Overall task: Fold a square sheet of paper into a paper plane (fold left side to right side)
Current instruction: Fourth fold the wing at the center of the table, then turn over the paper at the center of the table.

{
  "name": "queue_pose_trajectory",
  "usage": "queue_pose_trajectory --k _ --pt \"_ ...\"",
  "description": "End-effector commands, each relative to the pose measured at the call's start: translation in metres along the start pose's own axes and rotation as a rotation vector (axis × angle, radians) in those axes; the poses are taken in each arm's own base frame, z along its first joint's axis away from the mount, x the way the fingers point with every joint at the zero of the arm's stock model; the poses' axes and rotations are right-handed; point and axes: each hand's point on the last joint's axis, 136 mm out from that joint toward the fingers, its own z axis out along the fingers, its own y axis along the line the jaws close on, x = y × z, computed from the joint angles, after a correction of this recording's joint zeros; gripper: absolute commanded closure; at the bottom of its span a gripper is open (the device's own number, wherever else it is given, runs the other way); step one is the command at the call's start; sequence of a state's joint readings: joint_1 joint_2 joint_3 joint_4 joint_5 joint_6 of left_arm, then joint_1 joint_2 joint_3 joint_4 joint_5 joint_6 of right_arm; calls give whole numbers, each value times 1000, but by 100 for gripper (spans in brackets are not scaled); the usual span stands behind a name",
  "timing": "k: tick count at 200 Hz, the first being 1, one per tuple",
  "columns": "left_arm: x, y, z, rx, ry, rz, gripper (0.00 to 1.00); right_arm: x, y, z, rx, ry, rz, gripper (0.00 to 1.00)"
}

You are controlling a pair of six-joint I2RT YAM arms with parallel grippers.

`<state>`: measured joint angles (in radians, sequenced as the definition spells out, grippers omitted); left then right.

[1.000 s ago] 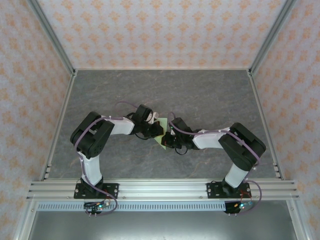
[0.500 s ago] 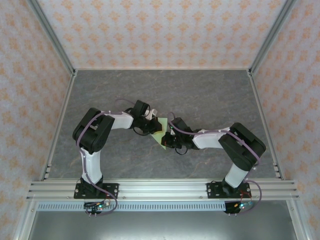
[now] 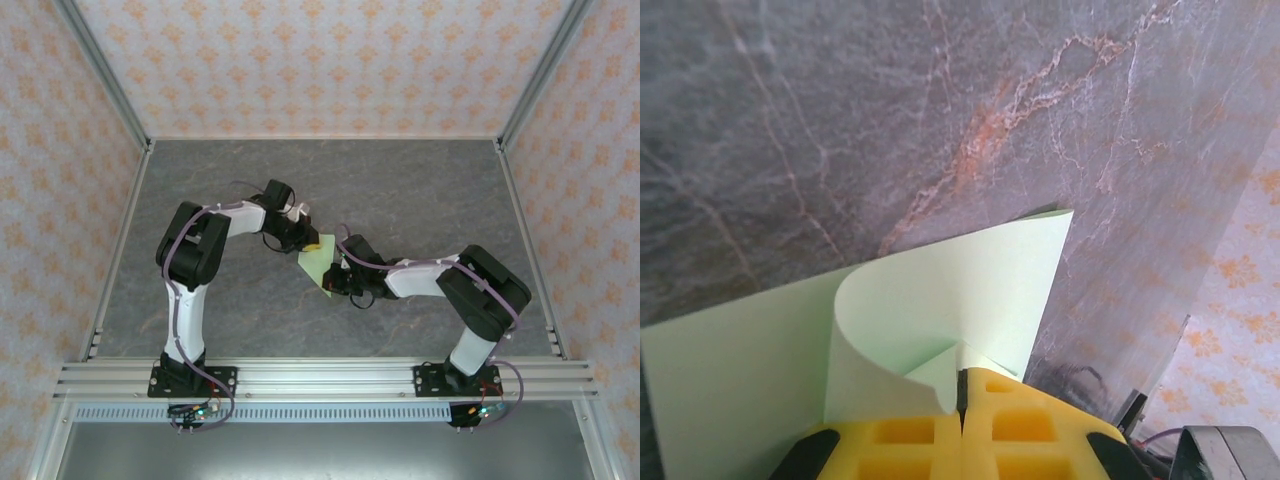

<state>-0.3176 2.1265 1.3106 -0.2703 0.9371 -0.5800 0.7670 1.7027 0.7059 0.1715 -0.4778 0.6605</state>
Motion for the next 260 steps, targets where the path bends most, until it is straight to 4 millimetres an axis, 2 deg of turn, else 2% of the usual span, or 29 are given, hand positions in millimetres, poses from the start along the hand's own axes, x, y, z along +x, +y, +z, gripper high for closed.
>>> queue_pose_trajectory --k 1,86,103,119,145,167,170,185,201,226,247,260 --pt "-72 63 -27 -178 -233 -26 96 80 -96 -6 325 255 89 100" --pt "-104 49 -46 -167 -251 0 94 79 -89 -7 299 257 83 100" --pt "-105 41 -52 -155 -260 10 93 76 -81 -7 262 247 73 100" --pt "-103 27 -65 -138 -285 34 88 70 -70 -7 220 225 53 100" --pt "-92 2 -93 -116 -340 81 80 50 -40 -15 108 140 0 96" --pt "-71 -7 -109 -82 -387 87 72 26 -12 -35 18 16 -64 85" --pt "-67 -15 -117 -63 -409 81 71 24 -10 -39 13 -2 -73 83" --pt "-46 -16 -122 -37 -439 66 62 10 -7 -61 31 -102 -113 70" --pt "-18 -11 -114 -47 -437 66 57 -3 -7 -90 65 -214 -150 59" --pt "17 -17 -86 -50 -394 90 54 -15 -14 -137 131 -366 -182 48" --pt "29 -15 -67 -75 -375 90 53 -17 -14 -165 121 -445 -182 45" --pt "30 -12 -56 -73 -362 75 53 -15 -12 -174 93 -474 -171 45"
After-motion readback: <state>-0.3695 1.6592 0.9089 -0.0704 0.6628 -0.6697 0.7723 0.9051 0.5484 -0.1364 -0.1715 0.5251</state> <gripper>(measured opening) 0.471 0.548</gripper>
